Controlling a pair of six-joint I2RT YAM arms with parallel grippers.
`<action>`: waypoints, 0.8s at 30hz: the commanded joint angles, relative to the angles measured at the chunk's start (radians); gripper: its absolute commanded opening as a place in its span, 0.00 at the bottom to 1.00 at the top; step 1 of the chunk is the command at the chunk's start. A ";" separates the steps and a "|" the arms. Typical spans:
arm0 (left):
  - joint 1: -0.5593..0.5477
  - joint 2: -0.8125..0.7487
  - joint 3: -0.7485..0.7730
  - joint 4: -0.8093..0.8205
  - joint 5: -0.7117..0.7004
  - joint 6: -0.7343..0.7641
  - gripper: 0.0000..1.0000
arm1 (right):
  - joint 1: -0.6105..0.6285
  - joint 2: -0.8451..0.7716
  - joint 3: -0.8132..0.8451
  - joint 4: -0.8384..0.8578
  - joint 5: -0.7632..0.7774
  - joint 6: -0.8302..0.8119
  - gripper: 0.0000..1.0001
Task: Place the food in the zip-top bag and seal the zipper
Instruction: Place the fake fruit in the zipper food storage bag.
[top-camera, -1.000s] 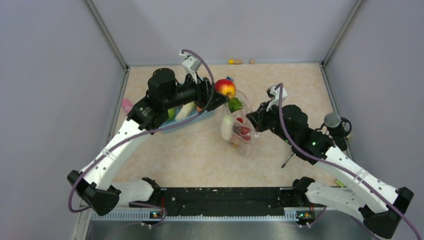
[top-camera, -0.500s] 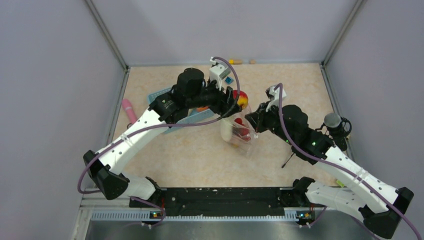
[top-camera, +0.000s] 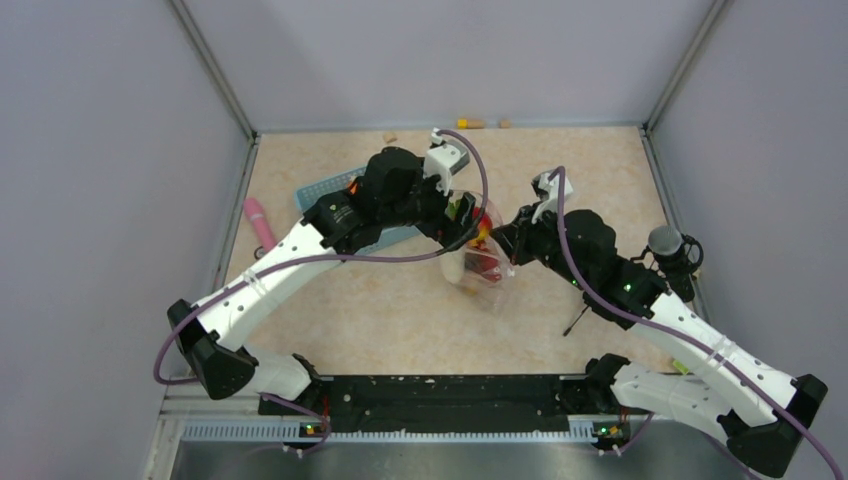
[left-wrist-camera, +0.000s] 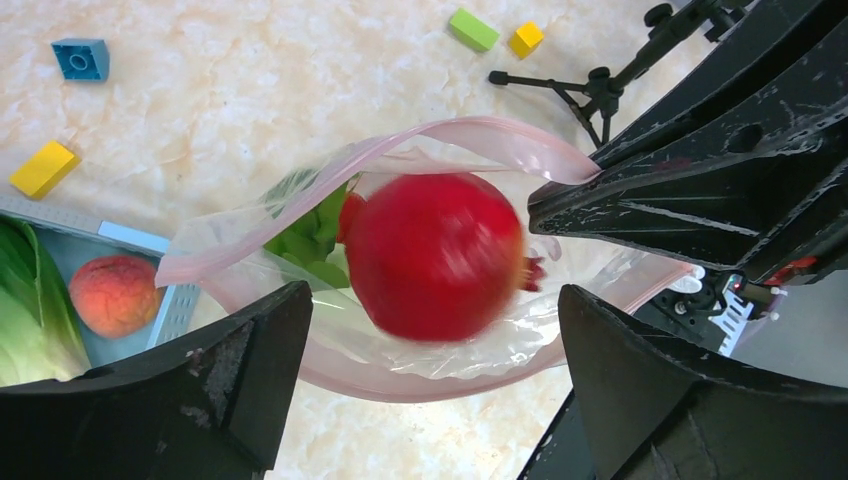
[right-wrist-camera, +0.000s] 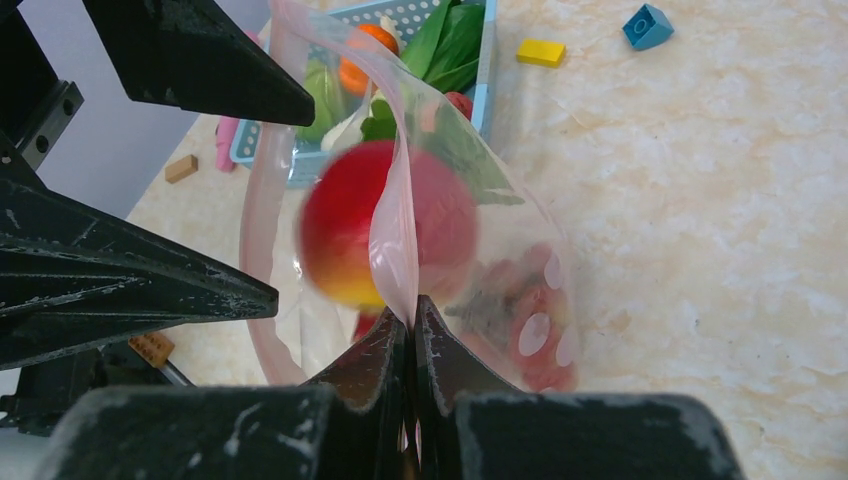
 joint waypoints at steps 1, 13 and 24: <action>-0.010 -0.024 0.046 -0.002 -0.043 0.030 0.98 | -0.010 -0.018 0.024 0.030 0.010 0.010 0.00; -0.013 -0.074 0.033 0.017 -0.096 0.003 0.98 | -0.010 -0.024 0.025 0.026 0.015 0.010 0.00; -0.010 -0.225 -0.081 0.039 -0.476 -0.051 0.99 | -0.010 -0.030 0.022 0.021 0.024 0.007 0.00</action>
